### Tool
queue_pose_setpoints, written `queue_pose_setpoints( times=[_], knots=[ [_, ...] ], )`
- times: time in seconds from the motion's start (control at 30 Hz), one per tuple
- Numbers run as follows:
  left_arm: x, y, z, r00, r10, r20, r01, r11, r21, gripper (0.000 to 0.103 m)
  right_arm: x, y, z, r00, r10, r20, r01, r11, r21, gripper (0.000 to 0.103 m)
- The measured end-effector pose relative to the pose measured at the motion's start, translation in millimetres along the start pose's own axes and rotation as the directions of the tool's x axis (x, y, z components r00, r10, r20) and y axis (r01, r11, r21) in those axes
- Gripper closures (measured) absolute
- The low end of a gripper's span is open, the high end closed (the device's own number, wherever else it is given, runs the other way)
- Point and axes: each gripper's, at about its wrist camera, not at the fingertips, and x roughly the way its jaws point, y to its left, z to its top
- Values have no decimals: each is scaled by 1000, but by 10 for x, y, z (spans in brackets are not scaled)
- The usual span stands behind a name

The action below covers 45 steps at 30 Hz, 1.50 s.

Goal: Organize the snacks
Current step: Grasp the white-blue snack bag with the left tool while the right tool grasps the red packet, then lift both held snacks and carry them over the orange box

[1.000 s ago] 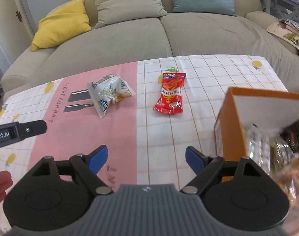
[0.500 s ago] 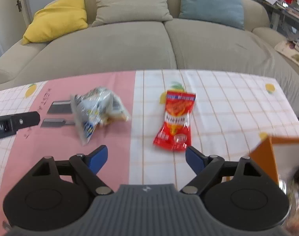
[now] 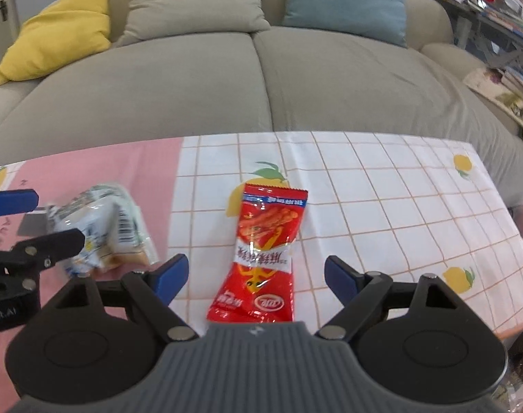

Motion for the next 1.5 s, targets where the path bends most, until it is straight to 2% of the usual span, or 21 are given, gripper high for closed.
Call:
queue_pose_setpoints(
  times=[0.13,0.3,0.33,0.43,0.5,0.53,0.57,0.63,0.8,1.0,1.17,1.23,1.33,1.5],
  knots=[
    [112,-26,-3,999,26,-26,-25,999,36,27,219,-79,26,998,-11,-60,13,999,36,20],
    [210,-23,15,998,31,-59,-30,999,25,28,376,-133,5,994,1,-111,9,997,83,25],
    [216,-28,20,998,31,-60,-29,999,18,31,384,-124,-4,993,2,-115,7,997,80,25],
    [220,-52,16,997,37,-65,-38,999,-4,34,392,-89,-35,993,9,-122,-3,998,55,36],
    [192,-79,-4,997,42,-73,-44,999,-28,36,374,-64,-57,993,1,-118,3,999,34,38],
    [173,-88,-14,996,41,-79,-45,998,-48,39,359,-54,-69,993,5,-117,-2,1000,24,46],
    [141,-100,-32,995,47,-87,-53,996,-73,45,343,-40,-79,993,10,-116,-9,1000,13,47],
    [66,-130,-71,993,56,-106,-69,990,-119,47,292,-28,-117,992,35,-124,-35,999,5,48],
    [-229,-251,-277,985,58,-162,-100,958,-267,53,55,24,-335,984,102,-144,-102,995,4,54],
    [-656,-484,-657,971,38,-234,-137,896,-423,54,-358,103,-779,969,156,-189,-159,987,-3,57],
    [-1008,-724,-978,962,23,-272,-161,853,-497,56,-752,111,-1205,954,203,-221,-215,976,-33,60],
    [-1135,-835,-1094,959,27,-281,-168,854,-492,56,-909,97,-1365,950,215,-227,-234,970,-60,61],
    [-1319,-1019,-1248,956,42,-289,-176,873,-455,56,-1123,64,-1609,948,228,-223,-257,960,-112,61],
    [-1595,-1272,-1492,959,12,-283,-133,901,-412,57,-1429,-78,-2018,941,247,-229,-277,954,-110,61]
  ],
)
